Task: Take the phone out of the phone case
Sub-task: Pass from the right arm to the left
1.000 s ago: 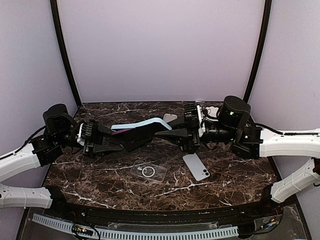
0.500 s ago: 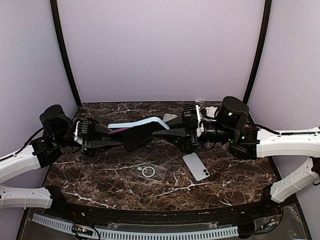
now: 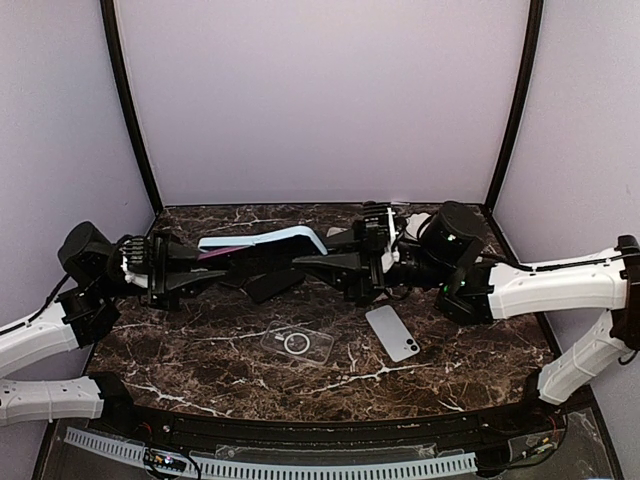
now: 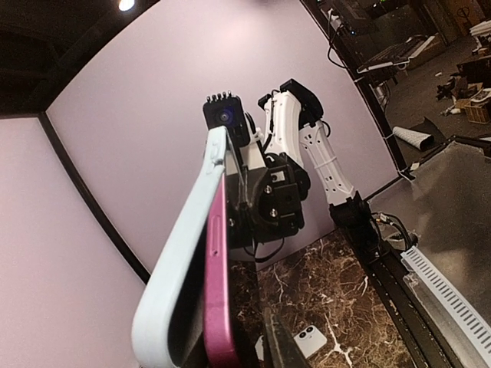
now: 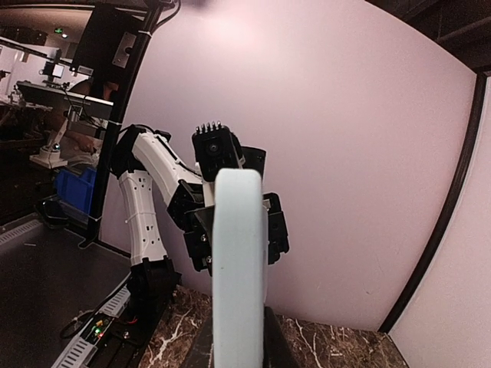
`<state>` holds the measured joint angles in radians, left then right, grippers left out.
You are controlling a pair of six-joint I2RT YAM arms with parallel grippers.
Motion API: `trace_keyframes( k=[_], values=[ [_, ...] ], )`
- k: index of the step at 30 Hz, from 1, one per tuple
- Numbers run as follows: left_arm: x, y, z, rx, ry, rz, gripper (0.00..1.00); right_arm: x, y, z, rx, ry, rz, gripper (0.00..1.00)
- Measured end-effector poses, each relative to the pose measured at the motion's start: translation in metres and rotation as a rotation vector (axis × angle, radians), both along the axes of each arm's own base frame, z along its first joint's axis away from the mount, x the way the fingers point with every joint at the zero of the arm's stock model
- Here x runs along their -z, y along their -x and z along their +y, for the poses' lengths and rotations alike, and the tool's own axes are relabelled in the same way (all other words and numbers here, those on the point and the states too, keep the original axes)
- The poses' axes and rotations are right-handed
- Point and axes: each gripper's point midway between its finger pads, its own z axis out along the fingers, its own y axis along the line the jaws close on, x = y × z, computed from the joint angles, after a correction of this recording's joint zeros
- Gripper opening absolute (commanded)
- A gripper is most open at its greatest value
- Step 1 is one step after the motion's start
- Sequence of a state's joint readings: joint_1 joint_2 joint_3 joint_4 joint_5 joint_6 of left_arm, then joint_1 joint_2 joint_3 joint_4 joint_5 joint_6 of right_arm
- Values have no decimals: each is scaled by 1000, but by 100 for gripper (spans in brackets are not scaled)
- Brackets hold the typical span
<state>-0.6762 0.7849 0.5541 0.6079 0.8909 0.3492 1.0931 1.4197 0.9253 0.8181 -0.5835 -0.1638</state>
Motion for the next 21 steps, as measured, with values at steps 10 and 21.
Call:
trace_keyframes(
  k=[10,21],
  values=[
    [-11,0,5,23,54,86,0,-4,1,5,-31,-98,-18,37],
    [33,-33,-9,-104,-95,58,0,4,-14,-25,155,0,102,99]
  ],
)
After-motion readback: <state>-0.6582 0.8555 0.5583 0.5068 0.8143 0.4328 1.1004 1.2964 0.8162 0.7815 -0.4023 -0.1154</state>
